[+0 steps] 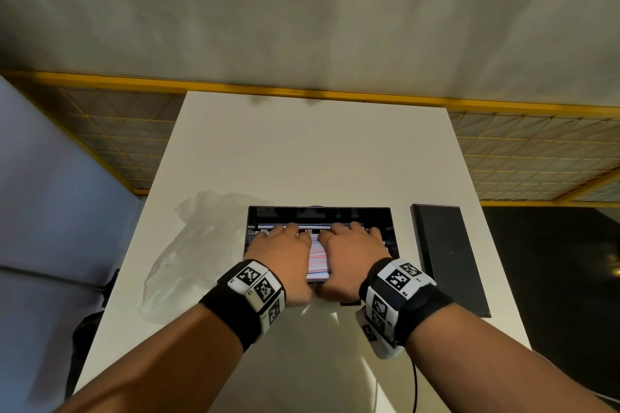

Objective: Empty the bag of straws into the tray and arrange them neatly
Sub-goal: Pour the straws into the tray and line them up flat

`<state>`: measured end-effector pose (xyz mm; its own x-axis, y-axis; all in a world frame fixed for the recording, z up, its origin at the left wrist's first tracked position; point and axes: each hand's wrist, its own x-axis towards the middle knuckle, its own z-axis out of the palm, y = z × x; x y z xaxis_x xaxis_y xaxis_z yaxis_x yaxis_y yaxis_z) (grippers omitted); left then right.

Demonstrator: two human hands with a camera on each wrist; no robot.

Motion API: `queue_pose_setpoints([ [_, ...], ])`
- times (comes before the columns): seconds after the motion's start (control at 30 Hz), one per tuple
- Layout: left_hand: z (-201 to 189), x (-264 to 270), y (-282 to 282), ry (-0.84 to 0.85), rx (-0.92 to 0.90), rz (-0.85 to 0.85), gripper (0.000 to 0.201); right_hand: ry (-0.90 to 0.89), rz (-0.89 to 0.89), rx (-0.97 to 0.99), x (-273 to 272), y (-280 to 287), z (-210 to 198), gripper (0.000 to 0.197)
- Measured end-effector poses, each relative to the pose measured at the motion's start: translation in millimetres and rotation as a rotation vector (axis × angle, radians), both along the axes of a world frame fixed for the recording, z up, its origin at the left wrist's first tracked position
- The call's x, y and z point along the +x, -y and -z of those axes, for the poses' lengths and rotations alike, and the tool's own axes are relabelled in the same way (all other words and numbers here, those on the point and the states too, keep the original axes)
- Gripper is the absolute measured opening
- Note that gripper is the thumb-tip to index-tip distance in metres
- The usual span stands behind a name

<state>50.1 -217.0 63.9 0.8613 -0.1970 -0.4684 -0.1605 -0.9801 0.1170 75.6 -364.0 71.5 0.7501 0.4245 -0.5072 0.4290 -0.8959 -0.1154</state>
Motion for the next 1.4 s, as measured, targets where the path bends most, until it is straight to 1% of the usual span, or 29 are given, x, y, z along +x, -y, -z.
queue_pose_setpoints([
  [0.13,1.9,-7.0,-2.2,-0.013,-0.017,-0.034,0.072,-0.017,0.006,-0.01,-3.1,-1.5,1.9,0.063],
  [0.33,3.7,-7.9,-1.1,-0.012,-0.025,-0.042,0.077,-0.041,0.023,-0.004,-4.5,-3.9,-0.4,0.062],
  [0.43,2.4,-6.9,-0.3,-0.028,-0.022,-0.041,0.077,-0.052,0.023,-0.001,-3.7,-4.9,0.1,0.058],
  [0.5,1.0,-6.4,0.4,-0.034,-0.006,-0.03,0.076,-0.046,0.015,-0.006,-3.4,-5.1,0.1,0.06],
  [0.6,-1.3,-7.6,-1.0,-0.014,0.032,-0.02,0.072,-0.011,0.013,-0.032,-4.2,-4.8,-0.3,0.068],
  [0.67,-2.9,-7.2,-1.4,-0.004,0.042,-0.013,0.073,0.0,0.008,-0.042,-4.7,-5.2,-1.9,0.069],
  [0.73,-3.9,-5.6,0.3,-0.017,0.027,0.007,0.075,-0.001,-0.007,-0.035,-5.0,-6.7,-2.8,0.063],
  [0.83,-3.6,-3.9,3.0,-0.039,0.011,0.015,0.07,-0.032,0.002,-0.03,-4.6,-9.0,-4.0,0.052],
  [0.97,-0.6,-5.6,3.6,-0.03,0.036,0.012,0.068,-0.023,0.023,-0.038,-5.3,-7.8,-5.5,0.053],
  [1.1,-0.6,-6.2,6.7,-0.032,0.044,0.003,0.073,-0.044,0.008,-0.016,-4.5,-9.0,-3.2,0.058],
  [1.2,-3.0,-6.2,11.3,-0.055,0.029,0.0,0.071,-0.086,-0.024,0.017,-1.5,-8.7,-0.9,0.054],
  [1.27,-3.6,-6.7,7.5,-0.067,0.029,-0.001,0.068,-0.09,-0.012,-0.003,0.4,-6.7,-1.7,0.049],
  [1.4,-1.3,-8.6,-5.4,-0.022,0.038,-0.01,0.061,-0.024,0.017,-0.057,-0.4,-5.2,-4.0,0.045],
])
